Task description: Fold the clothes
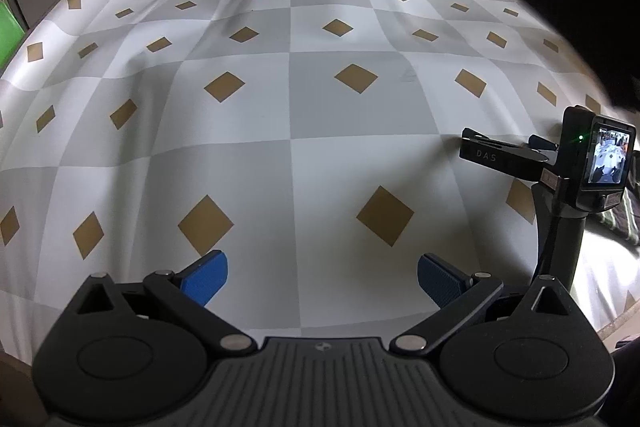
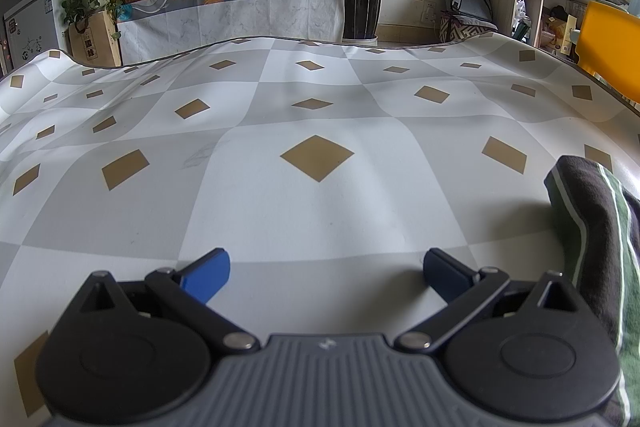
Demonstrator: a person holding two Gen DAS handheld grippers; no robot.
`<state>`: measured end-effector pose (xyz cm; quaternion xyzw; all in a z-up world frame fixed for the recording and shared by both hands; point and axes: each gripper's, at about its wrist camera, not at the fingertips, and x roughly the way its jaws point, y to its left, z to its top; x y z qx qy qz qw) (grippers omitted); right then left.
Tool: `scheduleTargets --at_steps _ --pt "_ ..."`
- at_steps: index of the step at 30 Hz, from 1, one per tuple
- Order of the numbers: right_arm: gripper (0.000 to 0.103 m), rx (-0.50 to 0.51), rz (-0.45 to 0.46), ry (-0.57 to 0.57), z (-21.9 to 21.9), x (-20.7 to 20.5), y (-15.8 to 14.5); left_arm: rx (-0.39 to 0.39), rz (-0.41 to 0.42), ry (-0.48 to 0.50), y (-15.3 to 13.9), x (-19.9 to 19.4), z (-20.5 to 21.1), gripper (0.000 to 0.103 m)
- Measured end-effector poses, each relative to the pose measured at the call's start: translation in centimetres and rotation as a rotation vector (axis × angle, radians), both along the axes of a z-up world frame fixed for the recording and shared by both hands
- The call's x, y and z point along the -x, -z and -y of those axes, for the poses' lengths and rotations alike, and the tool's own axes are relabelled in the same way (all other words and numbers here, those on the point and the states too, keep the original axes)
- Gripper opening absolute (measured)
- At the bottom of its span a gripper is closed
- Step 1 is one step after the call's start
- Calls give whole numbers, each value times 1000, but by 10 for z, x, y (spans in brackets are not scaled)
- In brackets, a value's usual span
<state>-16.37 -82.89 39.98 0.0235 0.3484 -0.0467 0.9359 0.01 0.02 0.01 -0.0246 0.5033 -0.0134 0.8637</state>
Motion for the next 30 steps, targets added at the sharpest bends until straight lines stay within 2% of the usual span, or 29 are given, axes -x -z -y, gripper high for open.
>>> scheduleTargets --at_steps 5,10,30 --pt "103 0 0 0 0 0 0 12 3 -11 -2 0 -8 102" --pt "103 0 0 0 0 0 0 -22 2 -18 -2 -1 -2 102" --pt "103 0 0 0 0 0 0 8 -17 -24 -7 -7 -6 102"
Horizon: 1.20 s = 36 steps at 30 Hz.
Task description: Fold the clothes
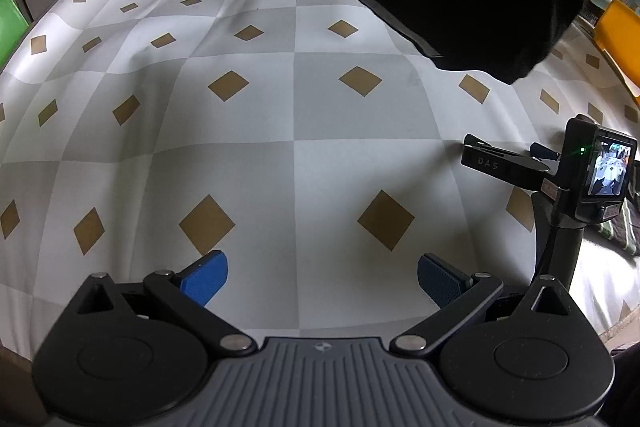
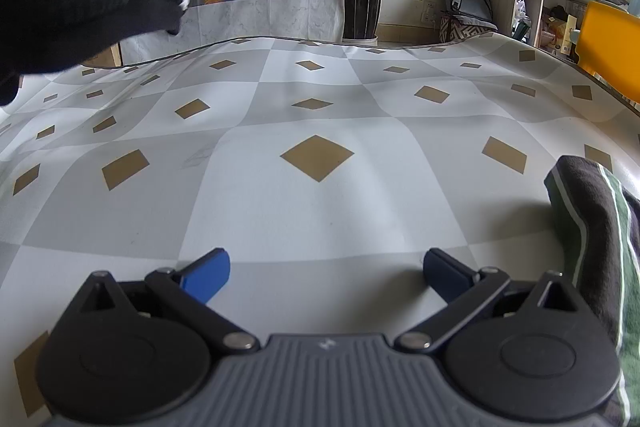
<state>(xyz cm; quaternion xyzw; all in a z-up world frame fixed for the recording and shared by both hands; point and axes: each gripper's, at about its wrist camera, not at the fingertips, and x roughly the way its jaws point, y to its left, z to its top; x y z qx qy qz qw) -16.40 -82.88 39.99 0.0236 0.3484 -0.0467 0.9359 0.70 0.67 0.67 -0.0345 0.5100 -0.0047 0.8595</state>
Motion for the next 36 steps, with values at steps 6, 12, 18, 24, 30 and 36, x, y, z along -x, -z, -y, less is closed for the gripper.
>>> scheduleTargets --at_steps 6,12,18,24,30,36 --pt "103 0 0 0 0 0 0 0 -8 -8 2 -2 -1 102" --pt "103 0 0 0 0 0 0 5 -6 -17 1 -1 -5 102" --pt "103 0 0 0 0 0 0 11 -7 -28 -1 0 -8 102" --pt "103 0 0 0 0 0 0 24 -8 -44 -2 -1 -12 102" --pt "103 0 0 0 0 -1 0 21 -6 -51 -4 -1 -14 102" --pt "103 0 0 0 0 -1 0 26 -7 -56 -5 -2 -17 102"
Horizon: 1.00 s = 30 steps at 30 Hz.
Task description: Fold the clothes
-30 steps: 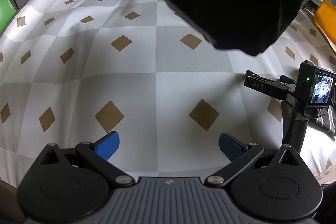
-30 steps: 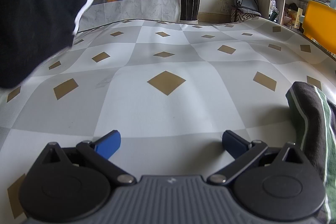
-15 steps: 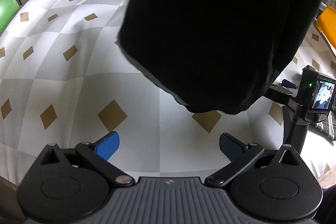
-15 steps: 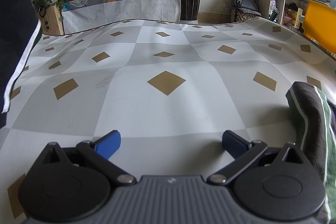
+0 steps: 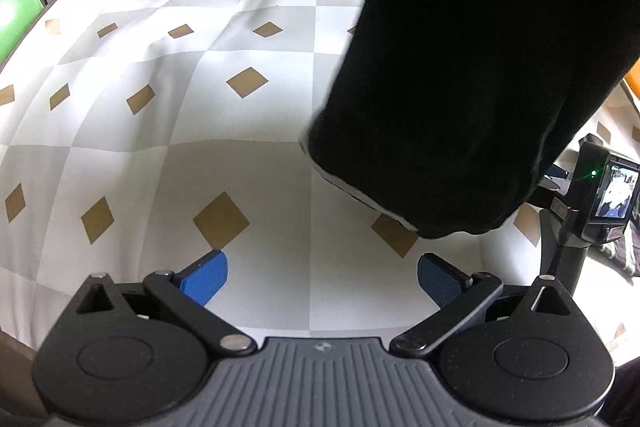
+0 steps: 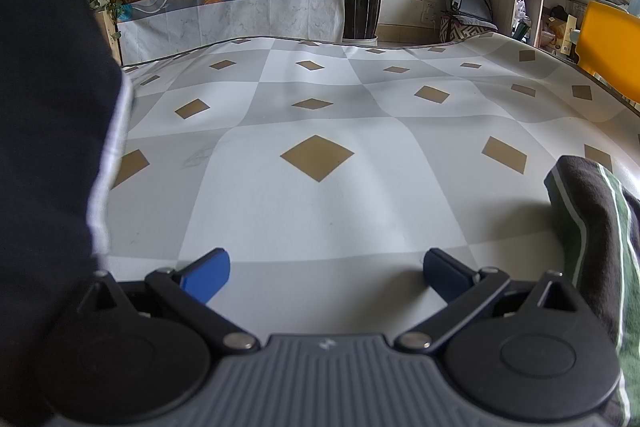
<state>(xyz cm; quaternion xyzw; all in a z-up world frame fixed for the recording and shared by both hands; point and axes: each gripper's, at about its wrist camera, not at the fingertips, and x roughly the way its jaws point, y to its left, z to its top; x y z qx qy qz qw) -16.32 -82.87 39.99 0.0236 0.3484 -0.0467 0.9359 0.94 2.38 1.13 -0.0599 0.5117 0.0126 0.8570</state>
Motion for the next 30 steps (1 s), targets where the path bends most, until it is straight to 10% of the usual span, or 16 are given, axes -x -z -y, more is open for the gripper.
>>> scheduleTargets --at_steps 30 --pt "103 0 0 0 1 0 0 24 -17 -38 1 -3 -7 102"
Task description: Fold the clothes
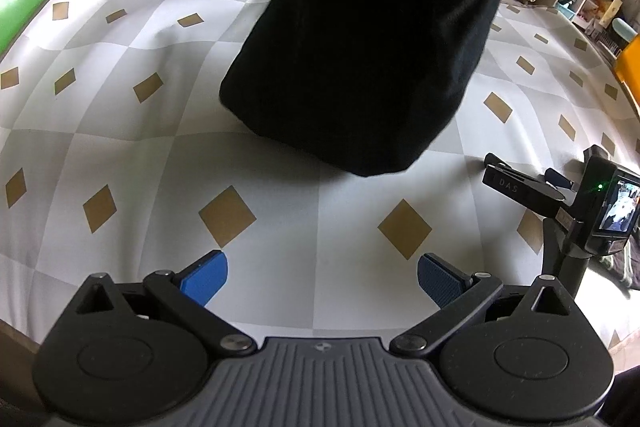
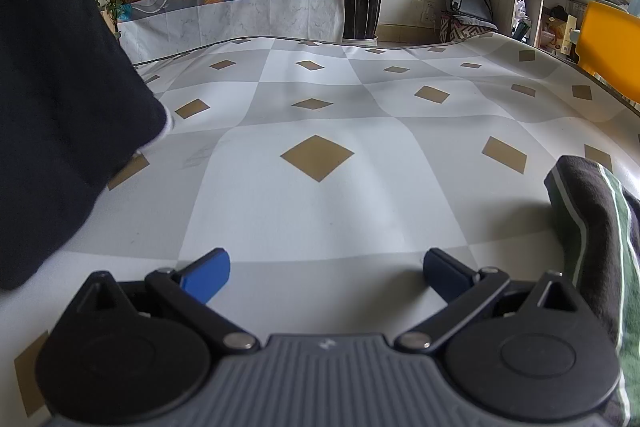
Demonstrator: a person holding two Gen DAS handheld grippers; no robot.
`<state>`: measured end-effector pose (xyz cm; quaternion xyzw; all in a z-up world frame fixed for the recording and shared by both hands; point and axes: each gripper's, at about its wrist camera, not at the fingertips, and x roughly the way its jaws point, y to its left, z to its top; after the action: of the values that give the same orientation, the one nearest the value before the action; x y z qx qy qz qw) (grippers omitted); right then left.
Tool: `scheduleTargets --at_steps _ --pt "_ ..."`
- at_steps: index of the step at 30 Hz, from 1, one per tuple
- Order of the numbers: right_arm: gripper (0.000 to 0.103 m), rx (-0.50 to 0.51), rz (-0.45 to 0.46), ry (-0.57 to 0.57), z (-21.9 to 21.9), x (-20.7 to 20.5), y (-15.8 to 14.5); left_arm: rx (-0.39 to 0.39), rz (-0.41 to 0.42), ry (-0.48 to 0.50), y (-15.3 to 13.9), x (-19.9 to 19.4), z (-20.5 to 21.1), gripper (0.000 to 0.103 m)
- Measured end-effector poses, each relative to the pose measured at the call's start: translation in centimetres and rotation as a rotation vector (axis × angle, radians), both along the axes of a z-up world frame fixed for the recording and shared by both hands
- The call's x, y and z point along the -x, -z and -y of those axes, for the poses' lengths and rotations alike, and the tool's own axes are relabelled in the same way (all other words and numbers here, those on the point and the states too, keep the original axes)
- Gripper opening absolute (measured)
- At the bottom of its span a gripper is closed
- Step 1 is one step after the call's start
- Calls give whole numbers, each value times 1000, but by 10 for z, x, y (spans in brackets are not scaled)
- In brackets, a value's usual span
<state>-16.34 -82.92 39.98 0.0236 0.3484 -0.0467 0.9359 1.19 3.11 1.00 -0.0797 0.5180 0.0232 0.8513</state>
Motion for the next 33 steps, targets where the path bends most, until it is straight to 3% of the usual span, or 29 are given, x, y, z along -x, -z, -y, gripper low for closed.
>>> scheduleTargets --at_steps 33 --pt "103 0 0 0 0 0 0 -31 -42 -37 10 -2 -3 102"
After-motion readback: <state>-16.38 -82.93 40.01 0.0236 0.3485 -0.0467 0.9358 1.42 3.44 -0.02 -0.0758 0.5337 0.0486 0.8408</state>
